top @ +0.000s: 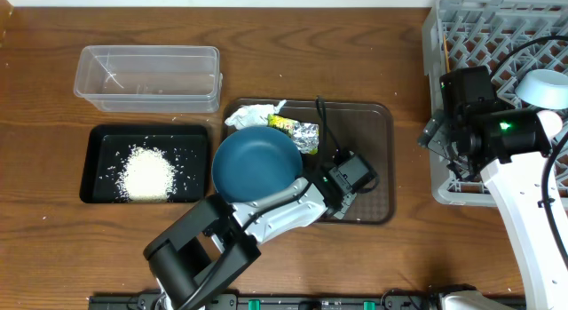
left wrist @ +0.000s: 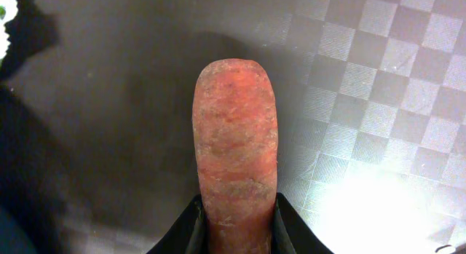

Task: Sort waste into correct bins and load items into the dishwasher rack
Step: 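Carry the carrot with the left gripper onto the black rice tray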

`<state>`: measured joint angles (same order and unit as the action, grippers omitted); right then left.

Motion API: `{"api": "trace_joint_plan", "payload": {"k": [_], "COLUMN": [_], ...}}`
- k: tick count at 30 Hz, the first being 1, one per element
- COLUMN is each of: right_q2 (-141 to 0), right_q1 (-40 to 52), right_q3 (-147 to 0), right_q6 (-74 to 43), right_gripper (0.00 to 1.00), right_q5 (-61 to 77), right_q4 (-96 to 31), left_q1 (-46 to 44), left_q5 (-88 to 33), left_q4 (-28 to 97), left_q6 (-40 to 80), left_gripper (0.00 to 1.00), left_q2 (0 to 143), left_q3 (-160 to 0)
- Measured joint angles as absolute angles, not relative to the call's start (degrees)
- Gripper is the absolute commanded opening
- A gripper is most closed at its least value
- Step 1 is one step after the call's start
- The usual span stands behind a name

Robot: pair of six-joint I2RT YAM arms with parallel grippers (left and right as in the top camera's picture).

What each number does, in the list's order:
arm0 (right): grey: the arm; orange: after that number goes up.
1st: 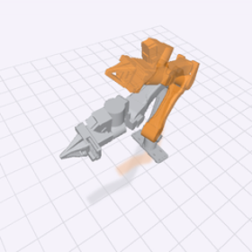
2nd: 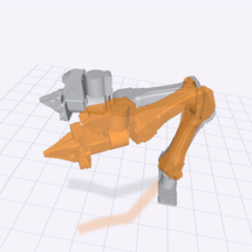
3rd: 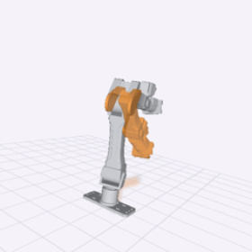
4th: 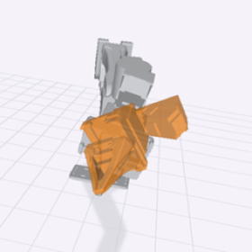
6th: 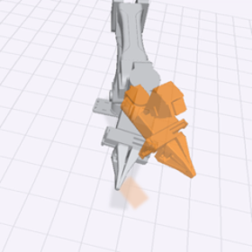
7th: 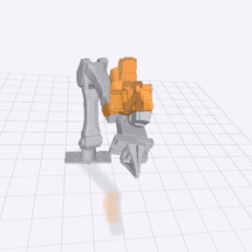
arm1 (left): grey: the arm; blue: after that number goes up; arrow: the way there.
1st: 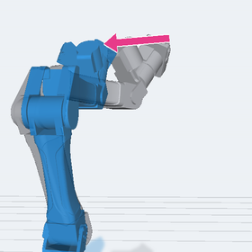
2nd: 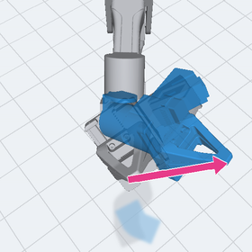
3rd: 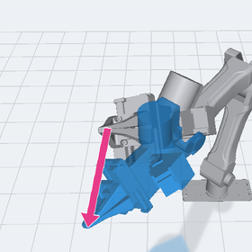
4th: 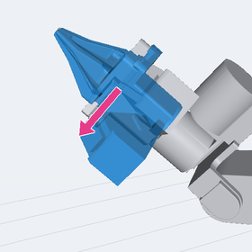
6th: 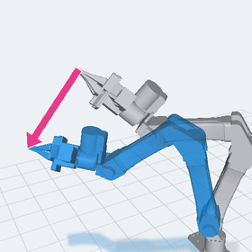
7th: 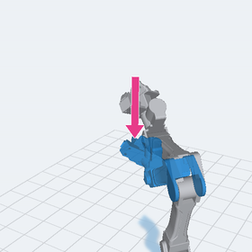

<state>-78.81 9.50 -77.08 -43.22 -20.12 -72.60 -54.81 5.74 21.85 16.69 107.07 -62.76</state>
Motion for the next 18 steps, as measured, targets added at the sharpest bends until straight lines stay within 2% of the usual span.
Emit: {"api": "trace_joint_plan", "payload": {"k": [6,12,18], "right_q2": [-78.8,-78.8,-78.8], "right_q1": [9.5,9.5,9.5], "right_q3": [-77.1,-77.1,-77.1], "right_q6": [-43.2,-43.2,-43.2], "right_gripper": [0.99,0.99,0.99], "right_q5": [-20.1,-20.1,-20.1], "right_q4": [-72.6,-72.6,-72.6], "left_q1": [-54.8,-54.2,-45.6], "left_q5": [5.5,5.2,6.2], "left_q4": [22.7,24.7,32.0], "left_q6": [16.8,16.9,18.3], "left_gripper": [0.19,0.19,0.19], "left_q2": [102.2,90.8,77.0], "left_q3": [-62.8,-62.8,-62.8]}}
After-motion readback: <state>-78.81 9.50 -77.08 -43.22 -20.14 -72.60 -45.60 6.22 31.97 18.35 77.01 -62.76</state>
